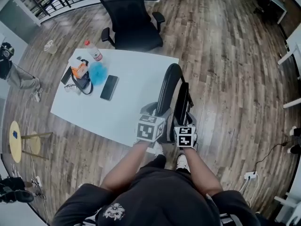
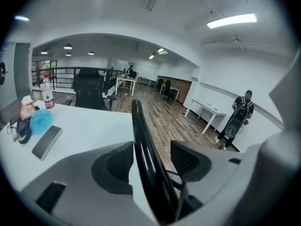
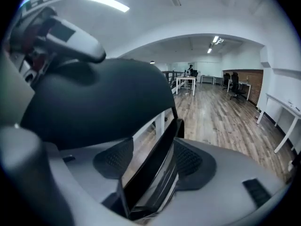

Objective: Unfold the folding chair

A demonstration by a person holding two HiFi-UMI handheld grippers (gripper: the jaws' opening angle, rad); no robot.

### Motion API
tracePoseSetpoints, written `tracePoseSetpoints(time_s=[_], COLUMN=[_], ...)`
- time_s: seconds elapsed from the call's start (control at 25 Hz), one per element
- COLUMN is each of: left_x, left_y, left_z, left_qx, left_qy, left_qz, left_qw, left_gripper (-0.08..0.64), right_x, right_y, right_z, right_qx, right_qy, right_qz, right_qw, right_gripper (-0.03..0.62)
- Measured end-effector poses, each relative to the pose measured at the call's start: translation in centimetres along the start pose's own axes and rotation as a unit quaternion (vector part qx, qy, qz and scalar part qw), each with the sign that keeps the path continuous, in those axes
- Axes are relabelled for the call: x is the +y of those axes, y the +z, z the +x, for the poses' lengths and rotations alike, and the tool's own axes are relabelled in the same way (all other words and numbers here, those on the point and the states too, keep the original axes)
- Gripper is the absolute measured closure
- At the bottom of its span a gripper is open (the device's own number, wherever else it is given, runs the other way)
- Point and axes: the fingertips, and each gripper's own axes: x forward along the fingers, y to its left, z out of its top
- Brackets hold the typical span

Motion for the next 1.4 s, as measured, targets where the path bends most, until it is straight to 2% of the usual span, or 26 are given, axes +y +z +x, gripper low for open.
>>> tracePoseSetpoints(time_s=[0.16,0.28,0.52,0.64,0.88,1.08,1.2,1.4], left_x=[0.3,-0.1,-0.5,-0.8,-0.8,-0.5,-0.6,-0.3], left_y=[-0.1,-0.2,-1.6,-2.8,-2.2,-2.2,-2.3,-2.9], left_z=[1.3,1.7,2.0,2.6,2.1,2.1,2.2,2.7], left_qx=[0.023,0.028,0.064,0.080,0.074,0.073,0.073,0.079], left_qy=[-0.025,-0.041,-0.058,-0.071,-0.071,-0.078,-0.081,-0.078], left_qz=[-0.009,0.003,0.006,0.002,0.014,0.013,0.009,0.012], left_qw=[0.9994,0.9988,0.9962,0.9942,0.9946,0.9942,0.9940,0.9938], left_gripper=[0.311,0.313,0.333,0.388,0.400,0.400,0.400,0.400], right_x=[0.1,-0.1,0.7,0.5,-0.4,-1.5,-4.0,-7.5], right_y=[-3.2,-5.0,-7.4,-8.8,-8.5,-9.7,-10.0,-10.8], right_z=[3.4,4.9,8.1,8.9,8.3,7.6,6.6,4.8], right_qx=[0.073,0.111,0.170,0.198,0.186,0.173,0.162,0.135], right_qy=[-0.005,-0.022,-0.027,-0.035,-0.048,-0.023,-0.033,-0.023], right_qz=[0.015,0.036,0.035,0.042,0.054,0.121,0.116,0.124], right_qw=[0.997,0.993,0.984,0.979,0.980,0.977,0.979,0.983], right_gripper=[0.290,0.256,0.249,0.250,0.250,0.250,0.250,0.250])
